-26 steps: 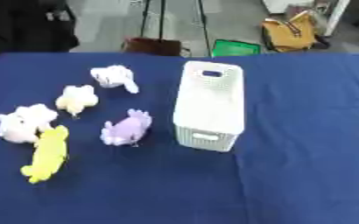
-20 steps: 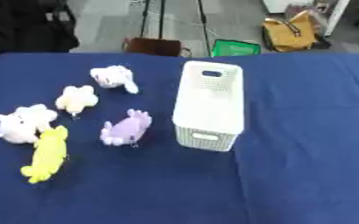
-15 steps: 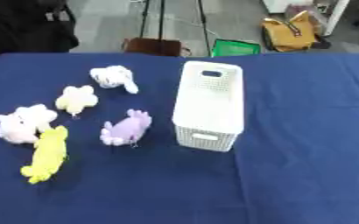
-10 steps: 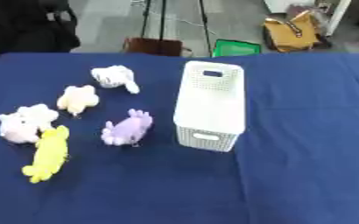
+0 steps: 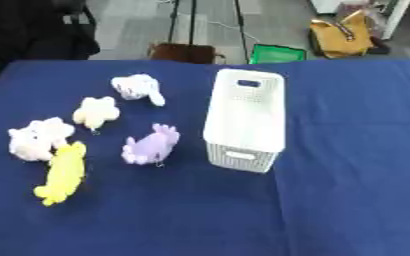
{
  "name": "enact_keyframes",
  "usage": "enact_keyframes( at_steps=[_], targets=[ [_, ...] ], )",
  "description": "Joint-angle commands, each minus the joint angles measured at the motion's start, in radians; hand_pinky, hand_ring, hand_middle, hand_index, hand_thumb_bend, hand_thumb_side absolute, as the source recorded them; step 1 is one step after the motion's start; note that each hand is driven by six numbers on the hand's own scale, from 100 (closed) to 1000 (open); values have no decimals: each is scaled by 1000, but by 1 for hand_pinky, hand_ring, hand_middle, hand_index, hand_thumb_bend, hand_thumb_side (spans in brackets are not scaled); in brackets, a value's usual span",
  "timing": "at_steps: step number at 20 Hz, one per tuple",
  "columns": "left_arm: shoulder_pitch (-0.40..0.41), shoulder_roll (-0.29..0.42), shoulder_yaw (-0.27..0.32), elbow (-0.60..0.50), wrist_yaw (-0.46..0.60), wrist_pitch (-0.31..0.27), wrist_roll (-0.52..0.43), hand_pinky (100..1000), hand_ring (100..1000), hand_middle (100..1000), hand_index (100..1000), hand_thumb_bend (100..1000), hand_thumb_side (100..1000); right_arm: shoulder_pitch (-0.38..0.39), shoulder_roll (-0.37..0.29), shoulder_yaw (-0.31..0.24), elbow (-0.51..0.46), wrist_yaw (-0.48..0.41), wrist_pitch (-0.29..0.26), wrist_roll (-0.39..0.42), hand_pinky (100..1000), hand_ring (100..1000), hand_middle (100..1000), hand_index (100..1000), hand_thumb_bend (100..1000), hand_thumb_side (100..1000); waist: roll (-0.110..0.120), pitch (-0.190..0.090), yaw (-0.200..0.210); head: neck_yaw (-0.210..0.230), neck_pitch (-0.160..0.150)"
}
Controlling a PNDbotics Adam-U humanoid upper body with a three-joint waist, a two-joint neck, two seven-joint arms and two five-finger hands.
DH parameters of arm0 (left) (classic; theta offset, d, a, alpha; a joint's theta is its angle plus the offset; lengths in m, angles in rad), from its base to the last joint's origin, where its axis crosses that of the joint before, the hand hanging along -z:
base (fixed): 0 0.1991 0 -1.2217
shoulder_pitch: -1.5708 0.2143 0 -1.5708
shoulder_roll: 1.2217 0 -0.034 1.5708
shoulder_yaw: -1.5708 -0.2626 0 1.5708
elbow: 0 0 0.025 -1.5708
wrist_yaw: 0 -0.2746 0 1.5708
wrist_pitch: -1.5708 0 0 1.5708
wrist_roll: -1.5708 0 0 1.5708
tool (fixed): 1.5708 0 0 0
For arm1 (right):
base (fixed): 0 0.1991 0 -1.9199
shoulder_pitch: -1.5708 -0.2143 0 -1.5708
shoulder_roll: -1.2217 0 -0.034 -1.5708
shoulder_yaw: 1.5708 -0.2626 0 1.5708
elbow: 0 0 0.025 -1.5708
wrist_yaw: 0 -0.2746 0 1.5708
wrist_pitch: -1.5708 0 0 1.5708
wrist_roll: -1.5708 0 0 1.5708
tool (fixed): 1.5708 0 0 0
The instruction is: Pick up objects on the table and place them in the box.
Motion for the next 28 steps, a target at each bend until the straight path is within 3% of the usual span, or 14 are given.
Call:
enact_keyframes(
  at_steps=[1, 10, 12, 15, 18, 22, 28],
  targets=[
    [12, 131, -22, -14, -49, 55, -106, 772, 861, 844, 846, 100, 775, -7, -9, 4, -16, -9, -3, 5, 837, 881, 774, 857, 100, 1000, 4, -23, -1, 6, 7],
    [100, 361, -87, -14, -147, 153, -411, 806, 898, 882, 918, 100, 872, -8, -12, 10, -16, -15, -4, 13, 837, 882, 773, 856, 100, 1000, 13, -23, -6, 13, 4],
    [116, 394, -101, -14, -152, 159, -452, 819, 915, 895, 944, 100, 915, -8, -13, 10, -16, -16, -4, 14, 837, 882, 773, 855, 100, 1000, 15, -21, -6, 12, 3],
    [162, 472, -146, -14, -183, 158, -592, 844, 942, 914, 977, 100, 939, -8, -16, 13, -16, -19, -3, 17, 837, 882, 772, 854, 100, 1000, 17, -19, -5, 16, 3],
    [164, 502, -164, -14, -210, 153, -727, 872, 961, 924, 999, 113, 950, -7, -15, 16, -16, -23, -4, 21, 837, 883, 771, 853, 100, 1000, 18, -19, -2, 19, 3],
    [157, 516, -185, -14, -207, 138, -858, 933, 1000, 947, 1000, 200, 979, -8, -14, 18, -16, -27, -4, 25, 837, 883, 769, 852, 100, 1000, 17, -18, -3, 21, -2],
    [141, 549, -219, -14, -188, 146, -1072, 942, 1000, 956, 1000, 206, 973, -9, -14, 22, -16, -34, -4, 33, 837, 883, 767, 849, 100, 1000, 15, -16, -4, 26, -4]
  ],
)
